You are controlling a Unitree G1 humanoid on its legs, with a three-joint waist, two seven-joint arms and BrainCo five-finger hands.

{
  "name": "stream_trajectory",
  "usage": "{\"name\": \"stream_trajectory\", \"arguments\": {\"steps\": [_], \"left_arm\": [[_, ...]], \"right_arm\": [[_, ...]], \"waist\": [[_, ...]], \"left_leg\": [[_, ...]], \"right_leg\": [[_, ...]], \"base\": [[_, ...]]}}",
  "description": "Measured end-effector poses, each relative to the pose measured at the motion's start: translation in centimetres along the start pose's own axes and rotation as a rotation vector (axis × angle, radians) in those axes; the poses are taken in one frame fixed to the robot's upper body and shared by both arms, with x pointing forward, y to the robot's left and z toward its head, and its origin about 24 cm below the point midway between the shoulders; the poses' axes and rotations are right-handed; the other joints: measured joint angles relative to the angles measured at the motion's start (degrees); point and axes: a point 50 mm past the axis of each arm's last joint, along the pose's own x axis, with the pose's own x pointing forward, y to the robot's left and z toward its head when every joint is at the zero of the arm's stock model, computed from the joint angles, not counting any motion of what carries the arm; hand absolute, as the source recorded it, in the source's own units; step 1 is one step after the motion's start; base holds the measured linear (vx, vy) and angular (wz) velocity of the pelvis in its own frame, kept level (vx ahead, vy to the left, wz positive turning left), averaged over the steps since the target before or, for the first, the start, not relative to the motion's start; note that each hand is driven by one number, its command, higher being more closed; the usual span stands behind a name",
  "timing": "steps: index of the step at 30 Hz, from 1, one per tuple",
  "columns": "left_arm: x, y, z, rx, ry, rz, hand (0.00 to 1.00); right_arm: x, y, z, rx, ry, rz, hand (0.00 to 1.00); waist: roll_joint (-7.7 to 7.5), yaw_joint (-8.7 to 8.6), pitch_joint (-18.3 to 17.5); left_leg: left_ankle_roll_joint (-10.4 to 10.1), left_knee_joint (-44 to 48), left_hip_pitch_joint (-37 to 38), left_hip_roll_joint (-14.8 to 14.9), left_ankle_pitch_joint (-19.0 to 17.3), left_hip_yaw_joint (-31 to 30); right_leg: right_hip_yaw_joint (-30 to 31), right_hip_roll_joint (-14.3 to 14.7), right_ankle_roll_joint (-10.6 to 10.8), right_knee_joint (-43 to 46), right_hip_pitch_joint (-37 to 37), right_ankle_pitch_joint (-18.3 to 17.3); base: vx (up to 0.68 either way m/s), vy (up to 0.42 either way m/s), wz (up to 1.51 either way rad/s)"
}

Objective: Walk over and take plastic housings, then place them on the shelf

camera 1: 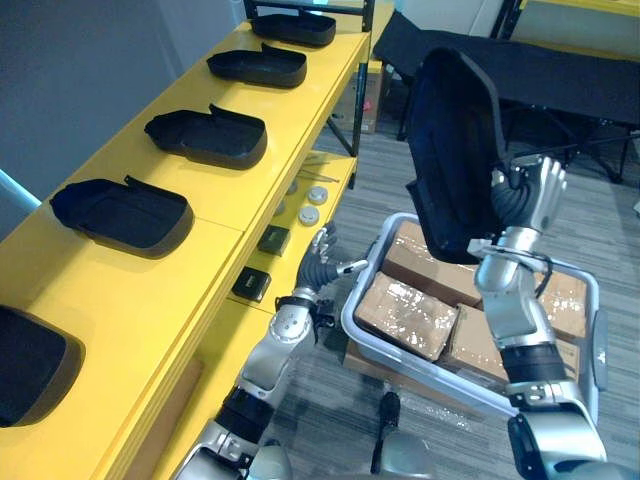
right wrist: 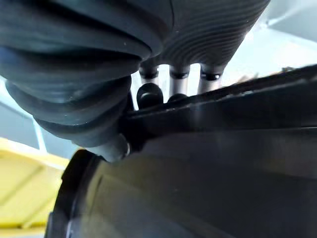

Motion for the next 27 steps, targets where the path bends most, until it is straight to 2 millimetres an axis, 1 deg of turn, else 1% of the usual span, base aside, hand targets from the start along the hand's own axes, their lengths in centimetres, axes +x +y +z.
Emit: {"name": "stream_trajectory", "arguments": {"steps": [3,6,11,15,18,22,27], "left_arm": [[0.2,0.1,-0.5,0.004,0.022,0.009,0.0],[0.3,0.0,-0.5,-0.008,0.028,0.005,0.0],[0.7,-0.4,0.1,-0.047,0.019,-0.007,0.0],[0.8,-1.1,-0.4,-0.142,0.046,-0.018,0.0],[0.8,-1.3,-0.1,-0.193,0.025,-0.027,0.0],[0.9,-1.5,0.4,-0.255,0.004,-0.031,0.0],[1.3,-2.2,1.2,-0.285,-0.016,-0.039,0.0]], "right_arm": [[-0.2,0.0,0.8,0.038,-0.042,-0.004,1.0],[-0.4,0.1,1.3,0.068,-0.061,-0.002,1.0],[-2.0,1.1,2.2,0.124,-0.075,0.039,1.0],[-3.1,1.7,2.6,0.166,-0.077,0.061,1.0],[-3.6,2.1,3.2,0.222,-0.082,0.073,1.0],[-4.7,2.9,4.0,0.274,-0.085,0.114,1.0],[-5.4,3.5,5.0,0.336,-0.103,0.134,1.0]], "waist": [[0.0,0.0,0.0],[-0.01,0.08,0.0],[-0.33,0.07,-0.7],[-0.67,0.18,-2.5],[-1.02,0.12,-2.8],[-0.98,0.09,-3.0],[-0.99,0.12,-3.0]], "left_leg": [[0.0,0.1,0.0,0.0,0.0,0.0],[-0.1,0.1,0.2,0.0,-0.1,0.0],[0.0,0.5,0.2,0.0,-0.3,0.0],[0.1,0.9,0.0,-0.1,-0.6,0.0],[0.1,1.1,0.0,-0.1,-0.6,0.1],[0.1,1.1,0.0,-0.1,-0.6,0.1],[0.1,1.1,0.1,-0.1,-0.6,0.1]], "right_leg": [[0.0,0.0,0.1,0.0,0.0,0.4],[-0.1,0.0,0.1,0.0,0.0,0.5],[0.0,0.0,0.2,0.0,0.2,0.8],[0.0,-0.1,0.2,0.0,0.3,0.7],[0.1,-0.2,-0.1,0.0,0.3,0.4],[0.1,-0.2,0.0,0.0,0.3,0.2],[0.1,-0.2,-0.1,0.0,0.3,0.2]], "base": [[0.01,0.002,0.0],[0.0,0.0,0.0],[0.0,0.0,0.0],[0.0,0.0,0.0],[-0.02,0.002,-0.01],[-0.01,-0.001,0.0],[0.0,0.0,0.0]]}}
